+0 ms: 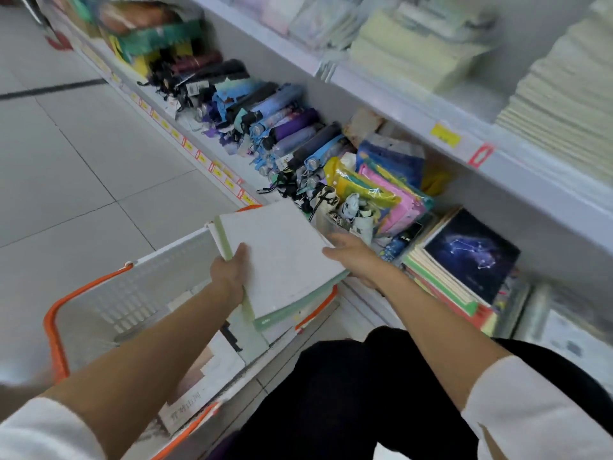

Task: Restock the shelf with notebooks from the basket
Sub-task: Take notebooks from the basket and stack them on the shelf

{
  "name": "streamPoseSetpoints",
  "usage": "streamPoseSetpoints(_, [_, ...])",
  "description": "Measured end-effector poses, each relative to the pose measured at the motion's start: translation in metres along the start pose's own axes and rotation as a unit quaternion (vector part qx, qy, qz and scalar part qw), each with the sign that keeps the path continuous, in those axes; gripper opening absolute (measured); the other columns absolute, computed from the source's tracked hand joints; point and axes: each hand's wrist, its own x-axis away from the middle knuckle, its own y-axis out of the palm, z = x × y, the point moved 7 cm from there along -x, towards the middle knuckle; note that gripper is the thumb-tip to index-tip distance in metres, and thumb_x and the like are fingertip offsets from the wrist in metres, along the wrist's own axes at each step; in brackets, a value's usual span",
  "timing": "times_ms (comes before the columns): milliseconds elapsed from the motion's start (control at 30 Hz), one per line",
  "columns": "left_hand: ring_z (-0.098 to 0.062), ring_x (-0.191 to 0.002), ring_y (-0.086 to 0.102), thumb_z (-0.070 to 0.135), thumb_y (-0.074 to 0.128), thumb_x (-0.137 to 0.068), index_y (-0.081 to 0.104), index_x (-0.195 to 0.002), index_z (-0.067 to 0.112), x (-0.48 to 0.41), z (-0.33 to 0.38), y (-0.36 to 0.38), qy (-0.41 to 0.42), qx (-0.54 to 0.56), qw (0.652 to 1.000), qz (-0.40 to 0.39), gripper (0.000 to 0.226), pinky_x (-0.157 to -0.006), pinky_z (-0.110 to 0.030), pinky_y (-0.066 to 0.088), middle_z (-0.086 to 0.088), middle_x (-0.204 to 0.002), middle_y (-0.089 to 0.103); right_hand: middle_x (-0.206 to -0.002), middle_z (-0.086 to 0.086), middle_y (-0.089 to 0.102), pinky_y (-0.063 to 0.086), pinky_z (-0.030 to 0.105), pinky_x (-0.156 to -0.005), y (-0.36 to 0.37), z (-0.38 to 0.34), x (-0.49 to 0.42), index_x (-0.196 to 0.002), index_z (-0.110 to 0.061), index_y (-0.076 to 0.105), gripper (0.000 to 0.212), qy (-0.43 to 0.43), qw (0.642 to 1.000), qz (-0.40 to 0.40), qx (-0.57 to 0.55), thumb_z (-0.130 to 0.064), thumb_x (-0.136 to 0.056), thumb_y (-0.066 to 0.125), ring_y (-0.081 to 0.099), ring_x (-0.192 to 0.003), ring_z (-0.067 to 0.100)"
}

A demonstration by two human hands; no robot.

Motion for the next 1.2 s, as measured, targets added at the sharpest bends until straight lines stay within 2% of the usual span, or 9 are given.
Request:
streamPoseSetpoints(100, [-0.019,-0.068,0.056,0.022,0.061,-0.093,0.056,-0.125,0.0,0.025,0.035,0.045,0.043,0.029,0.998,-0.03,0.039,-0.065,-0.03,0.051,-0.012,-0.094,0.065,-0.131,0.007,0.058,0.048,0.024,-0.084,-0.047,-0.016,0.028,-0.134,-0.002,0.052,0.051,-0.014,0.998,0.062,-0.009,-0.017,-0.087,0.067,0.058,-0.11,0.019])
streamPoseSetpoints(233, [-0.031,-0.101,0.06,0.02,0.055,-0.094,0.052,-0.129,0.005,0.073,0.085,0.1,0.108,0.024,0.992,-0.061,0.038,-0.096,-0.045,0.049,-0.016,-0.121,0.061,-0.103,0.003,0.063,0.047,0.023,-0.07,-0.099,-0.035,0.073,-0.116,-0.003,0.062,0.026,-0.027,0.991,0.113,-0.067,-0.007,-0.09,0.061,0.058,-0.092,0.018])
streamPoseSetpoints(533, [-0.025,-0.098,0.054,0.012,0.048,-0.098,0.046,-0.131,0.006,0.188,0.182,0.206,0.23,0.007,0.954,-0.193,0.034,-0.089,-0.036,0.047,-0.01,-0.117,0.058,-0.11,0.008,0.069,0.055,0.033,-0.081,-0.218,-0.099,0.175,-0.123,-0.011,0.063,0.036,-0.171,0.932,0.257,-0.189,0.001,-0.09,0.056,0.066,-0.092,0.023])
streamPoseSetpoints(600, [-0.026,-0.099,0.056,0.011,0.047,-0.098,0.046,-0.131,0.007,0.216,0.201,0.235,0.245,0.005,0.941,-0.232,0.033,-0.092,-0.04,0.048,-0.009,-0.117,0.058,-0.103,0.004,0.07,0.057,0.027,-0.072,-0.245,-0.112,0.201,-0.12,-0.011,0.065,0.035,-0.187,0.918,0.288,-0.201,0.003,-0.09,0.053,0.066,-0.088,0.02])
streamPoseSetpoints(800, [-0.028,-0.101,0.06,0.016,0.046,-0.099,0.05,-0.128,0.004,0.304,0.245,0.328,0.311,-0.061,0.875,-0.367,0.031,-0.081,-0.034,0.05,-0.009,-0.118,0.061,-0.099,0.003,0.067,0.05,0.027,-0.063,-0.326,-0.114,0.261,-0.117,-0.016,0.064,0.034,-0.191,0.85,0.392,-0.296,0.001,-0.091,0.051,0.062,-0.085,0.02])
streamPoseSetpoints(933, [-0.029,-0.095,0.064,0.006,0.042,-0.096,0.059,-0.119,-0.001,0.338,0.256,0.369,0.348,-0.131,0.829,-0.418,0.029,-0.079,-0.033,0.054,-0.014,-0.113,0.066,-0.112,0.013,0.063,0.054,0.046,-0.085,-0.364,-0.11,0.273,-0.118,-0.008,0.063,0.032,-0.176,0.802,0.431,-0.374,0.002,-0.09,0.049,0.061,-0.095,0.029])
streamPoseSetpoints(1067, [-0.019,-0.089,0.056,0.011,0.048,-0.098,0.059,-0.123,0.002,0.355,0.25,0.384,0.442,-0.209,0.757,-0.433,0.029,-0.055,-0.016,0.05,-0.012,-0.113,0.062,-0.102,0.013,0.056,0.052,0.035,-0.062,-0.379,-0.11,0.27,-0.113,-0.006,0.055,0.024,-0.169,0.74,0.485,-0.435,0.002,-0.091,0.051,0.056,-0.073,0.022])
streamPoseSetpoints(1133, [-0.017,-0.096,0.057,0.018,0.055,-0.096,0.051,-0.136,0.004,0.35,0.245,0.388,0.474,-0.239,0.73,-0.429,0.042,-0.069,-0.025,0.054,-0.01,-0.127,0.058,-0.102,0.014,0.054,0.055,0.04,-0.072,-0.387,-0.111,0.259,-0.119,-0.001,0.055,0.029,-0.169,0.745,0.497,-0.413,-0.002,-0.09,0.053,0.055,-0.077,0.024])
streamPoseSetpoints(1200, [-0.017,-0.114,0.057,0.024,0.061,-0.093,0.048,-0.139,0.009,0.343,0.243,0.392,0.516,-0.262,0.705,-0.41,0.05,-0.097,-0.034,0.049,-0.004,-0.135,0.056,-0.092,0.015,0.059,0.055,0.043,-0.075,-0.391,-0.107,0.252,-0.097,-0.001,0.06,0.013,-0.159,0.731,0.535,-0.394,-0.008,-0.086,0.057,0.057,-0.073,0.026])
